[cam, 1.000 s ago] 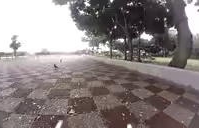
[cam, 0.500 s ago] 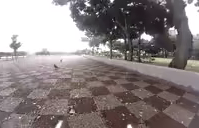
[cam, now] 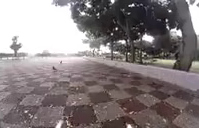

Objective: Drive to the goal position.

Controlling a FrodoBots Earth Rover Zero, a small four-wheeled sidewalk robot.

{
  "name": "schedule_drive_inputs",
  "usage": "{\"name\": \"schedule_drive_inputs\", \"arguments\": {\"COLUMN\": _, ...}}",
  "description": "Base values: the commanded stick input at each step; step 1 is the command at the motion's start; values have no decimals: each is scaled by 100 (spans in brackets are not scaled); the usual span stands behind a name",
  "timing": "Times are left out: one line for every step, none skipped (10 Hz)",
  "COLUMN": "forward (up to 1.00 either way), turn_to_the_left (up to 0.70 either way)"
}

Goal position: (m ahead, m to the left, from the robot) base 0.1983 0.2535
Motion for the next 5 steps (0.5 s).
{"name": "schedule_drive_inputs", "arguments": {"forward": 70, "turn_to_the_left": 0}}
{"name": "schedule_drive_inputs", "arguments": {"forward": 70, "turn_to_the_left": 0}}
{"name": "schedule_drive_inputs", "arguments": {"forward": 70, "turn_to_the_left": 0}}
{"name": "schedule_drive_inputs", "arguments": {"forward": 70, "turn_to_the_left": 0}}
{"name": "schedule_drive_inputs", "arguments": {"forward": 70, "turn_to_the_left": 0}}
